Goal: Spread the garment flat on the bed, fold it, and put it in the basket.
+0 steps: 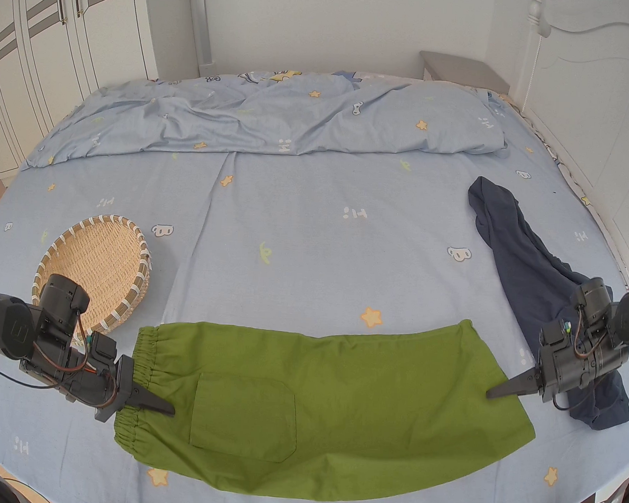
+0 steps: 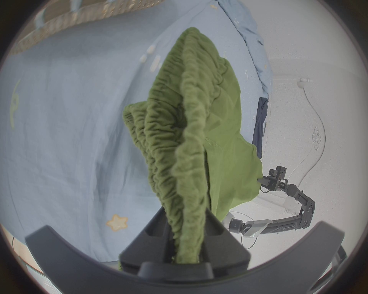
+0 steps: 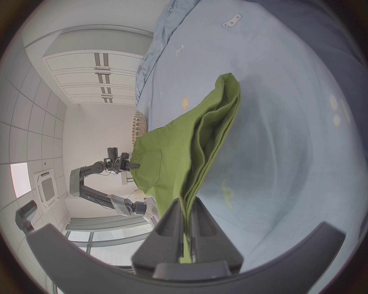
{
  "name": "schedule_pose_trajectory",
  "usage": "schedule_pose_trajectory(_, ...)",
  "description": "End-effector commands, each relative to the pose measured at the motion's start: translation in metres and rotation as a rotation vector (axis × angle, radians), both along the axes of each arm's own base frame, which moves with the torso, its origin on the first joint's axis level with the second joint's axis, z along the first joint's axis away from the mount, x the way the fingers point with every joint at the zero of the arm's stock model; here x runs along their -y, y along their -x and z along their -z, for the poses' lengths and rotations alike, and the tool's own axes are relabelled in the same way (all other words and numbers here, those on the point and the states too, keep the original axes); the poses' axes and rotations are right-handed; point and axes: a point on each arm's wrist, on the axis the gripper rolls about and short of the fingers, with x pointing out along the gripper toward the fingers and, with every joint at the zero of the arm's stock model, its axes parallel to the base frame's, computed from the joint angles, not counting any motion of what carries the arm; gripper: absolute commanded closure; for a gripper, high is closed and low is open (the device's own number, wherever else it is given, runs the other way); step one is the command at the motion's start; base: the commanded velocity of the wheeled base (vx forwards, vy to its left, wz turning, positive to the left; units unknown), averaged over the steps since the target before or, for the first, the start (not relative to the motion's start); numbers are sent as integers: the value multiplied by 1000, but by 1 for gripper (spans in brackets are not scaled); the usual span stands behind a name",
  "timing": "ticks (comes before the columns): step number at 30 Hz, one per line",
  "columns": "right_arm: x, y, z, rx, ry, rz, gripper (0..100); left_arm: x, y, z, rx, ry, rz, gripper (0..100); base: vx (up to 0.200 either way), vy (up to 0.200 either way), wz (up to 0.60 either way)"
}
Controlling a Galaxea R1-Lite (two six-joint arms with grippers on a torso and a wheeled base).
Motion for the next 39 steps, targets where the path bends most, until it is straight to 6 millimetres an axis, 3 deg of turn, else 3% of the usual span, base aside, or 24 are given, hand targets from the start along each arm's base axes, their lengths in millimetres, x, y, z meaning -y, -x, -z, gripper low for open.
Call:
schedule_pose_trajectory(1, -1, 27, 18, -20, -1, -1, 100, -2, 24, 8, -19, -11, 22, 100, 0, 0, 0)
schedule_pose_trajectory(8, 6, 26, 37, -5, 0, 28, 100, -9, 22, 17, -25, -25, 3, 100, 0, 0, 0)
schedule_pose_trajectory(17, 8, 26, 42, -11, 4, 35, 100, -11, 15, 30, -17, -36, 18, 100, 0, 0, 0)
schedule_pose_trajectory(18, 7, 25, 44, -17, 4, 32, 0, -11, 14, 31, -19, -37, 17, 100, 0, 0, 0)
schedule_pose_trajectory(27, 14, 19, 46, 1, 0, 60, 0, -10, 13, 30, -2, -41, 20, 100, 0, 0, 0)
schedule_pose_trajectory(30, 21, 17, 40, 30, 5, 90, 0, -12, 15, 19, 44, -52, 8, 100, 0, 0, 0)
schedule_pose_trajectory(35, 23, 22, -13, 284, 33, 117, 0, -26, 22, -19, 215, -161, -103, 100, 0, 0, 0)
schedule_pose_trajectory(38, 21, 24, -35, 362, 48, 121, 0, -28, 23, -28, 248, -198, -124, 100, 0, 0, 0)
schedule_pose_trajectory(39, 18, 23, -54, 416, 60, 135, 0, -28, 24, -36, 263, -234, -137, 100, 0, 0, 0)
